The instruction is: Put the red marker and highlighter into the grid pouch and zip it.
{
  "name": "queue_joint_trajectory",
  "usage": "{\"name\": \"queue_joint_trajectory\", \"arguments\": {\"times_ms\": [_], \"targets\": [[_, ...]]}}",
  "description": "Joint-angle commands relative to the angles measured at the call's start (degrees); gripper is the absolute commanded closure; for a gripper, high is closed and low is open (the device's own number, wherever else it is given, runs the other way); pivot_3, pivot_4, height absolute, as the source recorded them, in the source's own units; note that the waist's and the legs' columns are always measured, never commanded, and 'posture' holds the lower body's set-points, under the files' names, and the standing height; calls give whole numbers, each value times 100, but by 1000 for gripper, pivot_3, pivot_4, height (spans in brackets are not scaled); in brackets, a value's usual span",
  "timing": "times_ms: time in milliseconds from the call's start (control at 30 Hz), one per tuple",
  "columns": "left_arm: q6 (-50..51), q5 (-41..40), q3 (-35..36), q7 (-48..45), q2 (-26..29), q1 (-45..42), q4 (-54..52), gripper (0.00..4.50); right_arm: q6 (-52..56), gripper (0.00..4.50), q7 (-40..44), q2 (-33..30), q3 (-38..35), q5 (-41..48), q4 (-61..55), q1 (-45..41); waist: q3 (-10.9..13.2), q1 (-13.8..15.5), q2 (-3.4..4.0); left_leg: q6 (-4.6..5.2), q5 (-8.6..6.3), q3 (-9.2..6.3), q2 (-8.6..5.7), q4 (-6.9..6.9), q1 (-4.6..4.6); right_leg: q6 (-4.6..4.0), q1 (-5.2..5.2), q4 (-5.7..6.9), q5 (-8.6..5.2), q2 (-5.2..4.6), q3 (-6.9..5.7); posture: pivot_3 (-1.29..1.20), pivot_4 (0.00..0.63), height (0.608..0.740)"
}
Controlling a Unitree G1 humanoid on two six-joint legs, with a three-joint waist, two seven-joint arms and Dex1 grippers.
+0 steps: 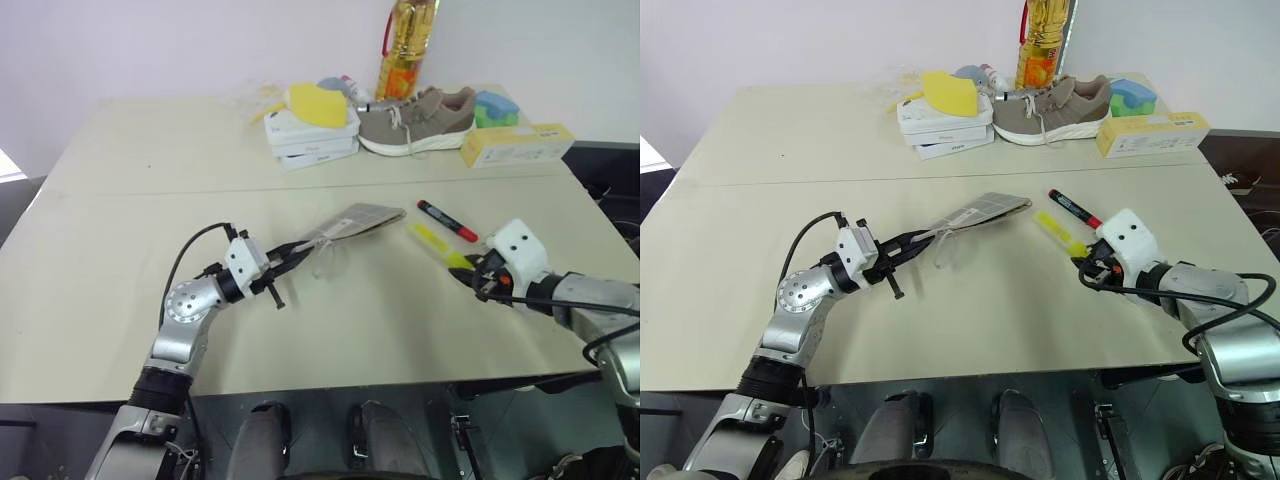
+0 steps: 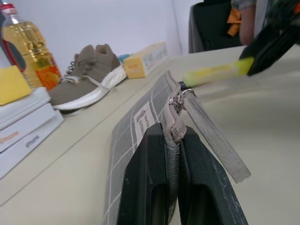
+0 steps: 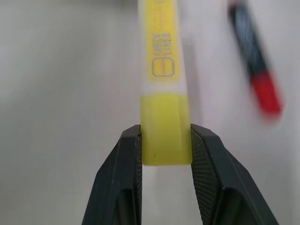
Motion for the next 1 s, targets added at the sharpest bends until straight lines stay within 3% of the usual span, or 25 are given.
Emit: {"name": "queue_joint_trajectory", "arguments": {"times_ms": [33,1000], "targets": [[-123,-73,96,-4,-28,-74,-44,4500,153,3647,14,-98,-201,251,-527,-99,2,0,-6,0,0,0,0,0,0,0,1,-2,0,0,0,0,150,740],[-19,-43,-56,-218,3,99,-474,4500,334,3647,-198,-85,230,338,-338,-235,3,2,-7,0,0,-1,0,0,0,-1,3,-3,0,-2,-1,0,150,740]]}}
